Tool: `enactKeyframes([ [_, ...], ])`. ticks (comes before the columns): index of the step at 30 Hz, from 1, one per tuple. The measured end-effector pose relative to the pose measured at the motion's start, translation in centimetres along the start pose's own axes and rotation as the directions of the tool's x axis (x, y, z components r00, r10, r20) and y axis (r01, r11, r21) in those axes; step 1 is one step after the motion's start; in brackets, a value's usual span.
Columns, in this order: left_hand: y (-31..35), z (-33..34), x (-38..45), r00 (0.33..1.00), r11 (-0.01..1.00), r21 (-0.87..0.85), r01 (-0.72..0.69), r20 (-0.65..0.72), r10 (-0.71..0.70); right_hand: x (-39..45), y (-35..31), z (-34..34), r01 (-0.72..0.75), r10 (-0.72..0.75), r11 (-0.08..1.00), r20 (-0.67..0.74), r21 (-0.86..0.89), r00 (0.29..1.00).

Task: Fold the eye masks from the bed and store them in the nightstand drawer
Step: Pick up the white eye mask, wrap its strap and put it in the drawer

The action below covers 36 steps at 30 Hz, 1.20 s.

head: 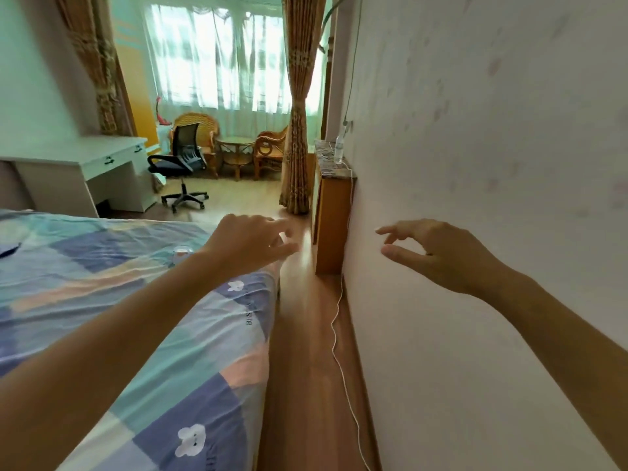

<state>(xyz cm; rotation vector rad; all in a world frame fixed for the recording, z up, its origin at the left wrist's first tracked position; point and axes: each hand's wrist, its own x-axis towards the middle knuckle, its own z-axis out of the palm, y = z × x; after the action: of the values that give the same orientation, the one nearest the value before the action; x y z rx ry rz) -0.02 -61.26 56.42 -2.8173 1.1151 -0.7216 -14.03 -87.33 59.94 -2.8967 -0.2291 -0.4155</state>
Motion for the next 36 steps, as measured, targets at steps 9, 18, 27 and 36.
enactKeyframes([
  [9, -12.3, 9.4, 7.7, 0.928, 0.943, 0.069, 0.327, 0.167, -0.334, 25.1, 7.5, 8.7, 0.305, -0.321, 0.945, 0.152, 0.121, 0.935],
  [18, -27.1, 19.9, 9.0, 0.723, 0.764, 0.178, 0.620, 0.247, -0.645, 47.7, 3.4, 22.2, 0.582, -0.624, 0.781, 0.228, 0.229, 0.748],
  [27, -41.0, 33.7, 16.6, 0.458, 0.520, 0.066, 0.852, 0.387, -0.800, 68.8, 3.6, 33.6, 0.651, -0.683, 0.720, 0.414, 0.240, 0.602],
  [36, -55.5, 54.2, 21.0, 0.032, 0.042, 0.004, 0.999, 0.560, -0.828, 91.3, 2.2, 54.4, 0.659, -0.725, 0.654, 0.558, 0.373, 0.403],
])
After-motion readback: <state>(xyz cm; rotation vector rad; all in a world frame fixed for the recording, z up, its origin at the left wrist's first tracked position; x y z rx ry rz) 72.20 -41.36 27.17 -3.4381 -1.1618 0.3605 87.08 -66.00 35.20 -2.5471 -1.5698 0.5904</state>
